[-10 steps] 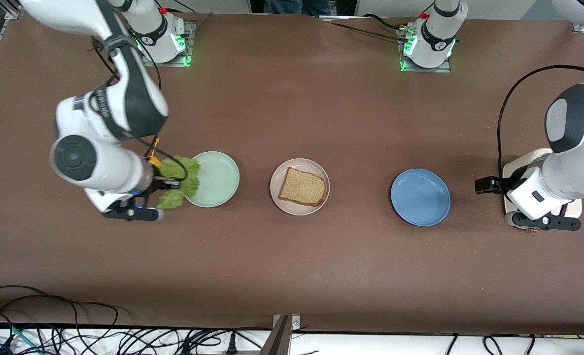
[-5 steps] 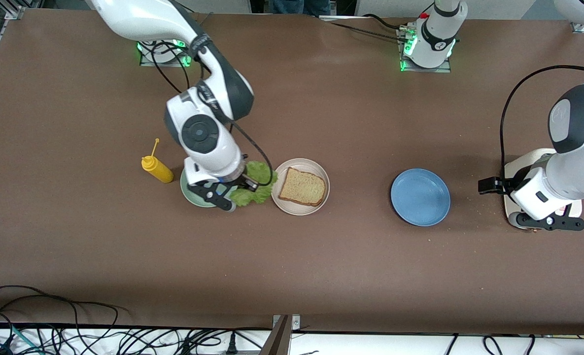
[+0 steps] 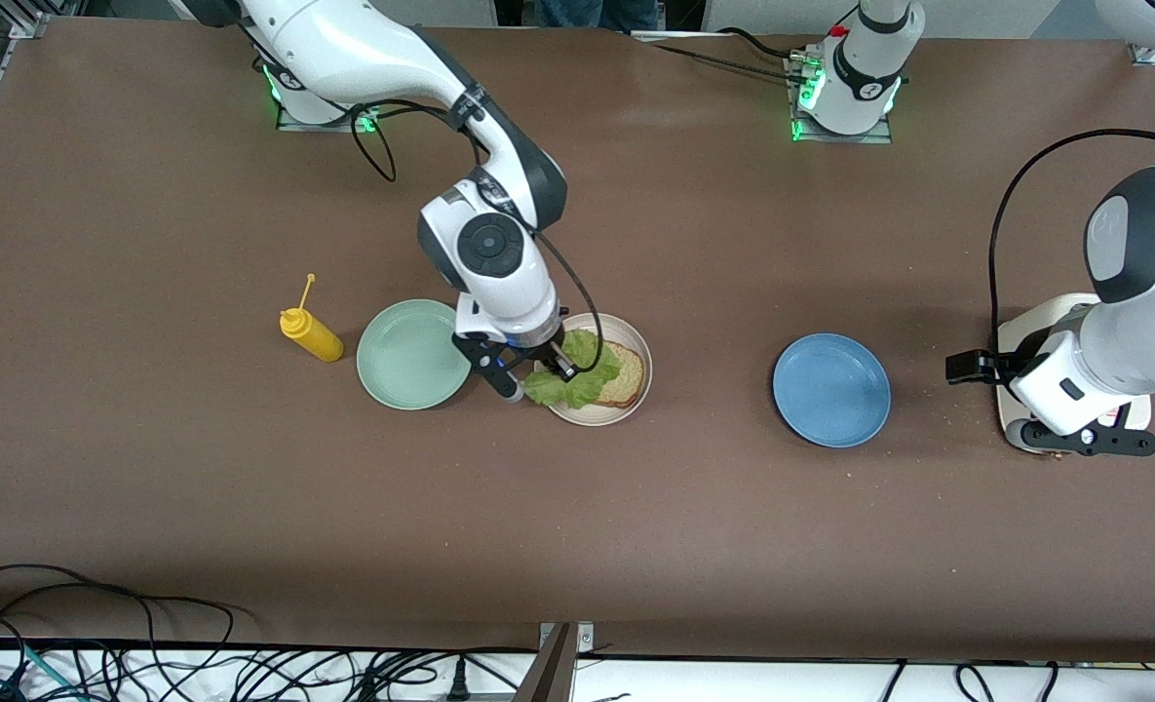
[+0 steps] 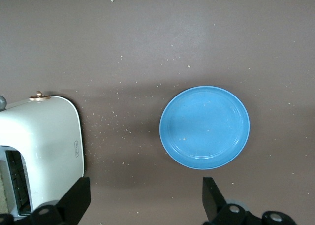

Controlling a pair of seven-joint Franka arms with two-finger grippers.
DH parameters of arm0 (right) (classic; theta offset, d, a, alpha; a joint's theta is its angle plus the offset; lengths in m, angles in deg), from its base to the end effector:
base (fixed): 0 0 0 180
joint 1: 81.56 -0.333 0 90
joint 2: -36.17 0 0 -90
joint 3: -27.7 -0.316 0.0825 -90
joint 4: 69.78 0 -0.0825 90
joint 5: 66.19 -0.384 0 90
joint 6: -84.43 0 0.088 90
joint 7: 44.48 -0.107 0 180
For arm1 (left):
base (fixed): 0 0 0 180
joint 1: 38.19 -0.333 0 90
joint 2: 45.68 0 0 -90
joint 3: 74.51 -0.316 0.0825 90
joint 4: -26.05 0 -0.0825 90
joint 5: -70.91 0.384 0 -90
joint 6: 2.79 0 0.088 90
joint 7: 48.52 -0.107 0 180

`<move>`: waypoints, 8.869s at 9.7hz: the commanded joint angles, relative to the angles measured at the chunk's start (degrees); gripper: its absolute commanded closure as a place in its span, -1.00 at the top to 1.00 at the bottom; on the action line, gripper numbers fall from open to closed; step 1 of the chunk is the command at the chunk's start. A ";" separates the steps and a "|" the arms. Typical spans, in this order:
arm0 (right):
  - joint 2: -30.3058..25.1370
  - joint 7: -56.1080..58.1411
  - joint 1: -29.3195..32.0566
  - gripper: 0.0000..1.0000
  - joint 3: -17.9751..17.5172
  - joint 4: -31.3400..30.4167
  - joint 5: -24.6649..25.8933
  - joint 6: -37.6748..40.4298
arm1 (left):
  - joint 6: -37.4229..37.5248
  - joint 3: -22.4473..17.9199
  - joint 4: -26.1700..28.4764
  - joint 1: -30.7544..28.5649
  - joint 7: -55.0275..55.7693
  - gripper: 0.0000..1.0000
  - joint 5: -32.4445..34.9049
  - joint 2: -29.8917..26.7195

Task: Make sandwich on beige plate with both arms
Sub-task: 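Lower the lettuce onto the bread and open the right gripper, then move the right gripper toward the yellow mustard bottle, then lower the right gripper beside the yellow mustard bottle, then grasp the mustard bottle with the right gripper and lift it, then carry the mustard bottle over the bread and tilt it down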

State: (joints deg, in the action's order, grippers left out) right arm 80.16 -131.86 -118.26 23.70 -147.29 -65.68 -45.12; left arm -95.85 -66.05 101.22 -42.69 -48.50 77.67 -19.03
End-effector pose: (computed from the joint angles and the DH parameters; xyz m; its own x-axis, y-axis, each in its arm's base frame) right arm 0.5777 0.4806 0.2801 0.6744 -0.7375 -0.0344 -0.7337 -0.6643 -0.1431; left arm 0.6786 -0.0157 0.4639 0.9867 -0.0687 -0.1476 -0.0767 -0.9958 -0.0496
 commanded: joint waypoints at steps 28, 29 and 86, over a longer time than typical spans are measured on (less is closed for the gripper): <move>-28.26 112.01 3.65 1.00 39.04 -22.59 -9.17 29.80 | 0.86 1.03 0.24 -0.87 -0.45 1.00 1.06 -3.26; -27.91 115.90 4.52 1.00 40.89 -23.73 -13.21 29.70 | 1.56 1.12 0.59 -0.87 -0.45 1.00 0.97 -4.31; 2.41 143.38 -11.61 -1.00 39.07 12.99 -12.24 36.82 | 10.27 1.21 0.59 -5.09 -8.54 1.00 -6.67 -10.73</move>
State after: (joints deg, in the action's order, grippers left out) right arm 81.72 14.59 -126.56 61.90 -135.83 -82.69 -8.36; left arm -85.84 -64.68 101.40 -47.71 -56.17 72.12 -29.35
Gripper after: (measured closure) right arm 0.956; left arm 0.000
